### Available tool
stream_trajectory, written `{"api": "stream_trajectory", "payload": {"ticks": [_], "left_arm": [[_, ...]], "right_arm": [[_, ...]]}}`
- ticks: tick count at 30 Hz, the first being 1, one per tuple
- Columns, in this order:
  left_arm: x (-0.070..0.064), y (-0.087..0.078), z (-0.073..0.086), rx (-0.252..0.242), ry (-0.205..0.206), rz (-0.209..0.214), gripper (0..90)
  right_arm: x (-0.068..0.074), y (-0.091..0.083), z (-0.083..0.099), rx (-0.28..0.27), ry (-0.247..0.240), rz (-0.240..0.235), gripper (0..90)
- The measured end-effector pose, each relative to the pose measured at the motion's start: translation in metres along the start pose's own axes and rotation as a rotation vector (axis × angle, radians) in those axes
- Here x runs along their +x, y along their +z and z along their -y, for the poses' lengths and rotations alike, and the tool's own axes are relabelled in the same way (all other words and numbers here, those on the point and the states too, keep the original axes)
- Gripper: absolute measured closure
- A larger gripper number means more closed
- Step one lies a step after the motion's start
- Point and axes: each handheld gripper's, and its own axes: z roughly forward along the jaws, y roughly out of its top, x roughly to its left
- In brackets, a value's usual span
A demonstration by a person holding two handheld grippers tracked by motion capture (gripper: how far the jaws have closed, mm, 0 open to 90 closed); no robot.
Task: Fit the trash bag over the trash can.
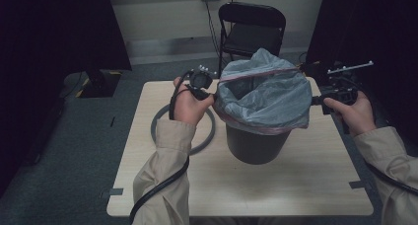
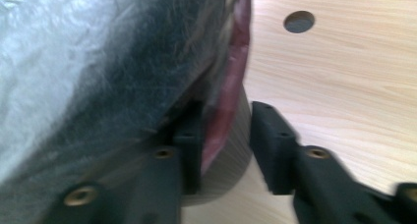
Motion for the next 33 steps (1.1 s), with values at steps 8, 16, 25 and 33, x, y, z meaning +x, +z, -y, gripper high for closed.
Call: {"api": "stream_trajectory", "payload": {"ticks": [8,16,25,33], "left_arm": [[0.015,-0.007,-0.017,-0.059,0.017,-0.057,62.2],[0.022,0.016,-0.025,-0.032,-0.022,-0.057,89.4],[0.024,0.047,-0.022,-0.028,-0.068,0.040,90.0],[0.023,0.039,-0.013,-0.058,-0.057,0.045,90.0]], "right_arm": [[0.006,0.001,-0.009,0.027,-0.091,0.033,88.5],[0.006,0.008,-0.012,0.066,-0.122,0.040,90.0],[-0.003,0.024,-0.014,-0.007,-0.105,0.088,90.0],[-0.009,0.031,-0.013,0.006,-0.114,0.088,90.0]]}}
